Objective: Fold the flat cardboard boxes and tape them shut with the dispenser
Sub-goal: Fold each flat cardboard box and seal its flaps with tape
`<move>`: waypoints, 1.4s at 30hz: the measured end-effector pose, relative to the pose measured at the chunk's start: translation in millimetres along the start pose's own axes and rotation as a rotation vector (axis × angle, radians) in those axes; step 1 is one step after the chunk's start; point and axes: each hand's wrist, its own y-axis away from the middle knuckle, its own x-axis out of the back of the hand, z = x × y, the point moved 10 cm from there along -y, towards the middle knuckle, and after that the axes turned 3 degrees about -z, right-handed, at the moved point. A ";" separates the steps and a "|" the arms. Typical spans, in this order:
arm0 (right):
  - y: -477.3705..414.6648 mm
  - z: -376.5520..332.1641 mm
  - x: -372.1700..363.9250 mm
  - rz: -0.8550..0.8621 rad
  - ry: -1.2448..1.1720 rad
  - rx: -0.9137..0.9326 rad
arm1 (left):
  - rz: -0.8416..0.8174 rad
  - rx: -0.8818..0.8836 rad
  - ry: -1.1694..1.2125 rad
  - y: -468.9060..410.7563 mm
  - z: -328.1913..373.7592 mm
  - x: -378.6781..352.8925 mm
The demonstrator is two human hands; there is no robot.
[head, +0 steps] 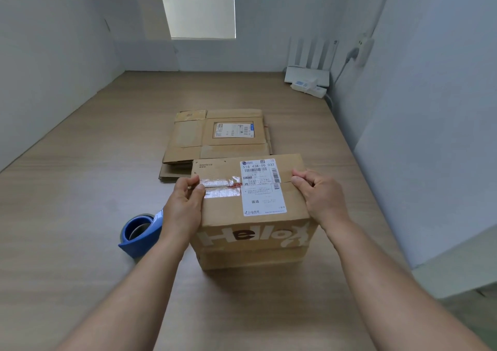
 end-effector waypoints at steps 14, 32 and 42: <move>4.4 -23.5 -30.7 -0.019 -0.034 0.023 | 0.051 0.012 0.068 -14.8 -19.8 35.4; 3.9 -11.4 -25.2 -0.055 0.142 -0.082 | -0.038 0.128 -0.117 -19.1 -18.1 22.7; 2.5 -14.7 -8.3 0.130 0.250 -0.173 | 0.058 -0.088 0.023 1.3 6.0 26.5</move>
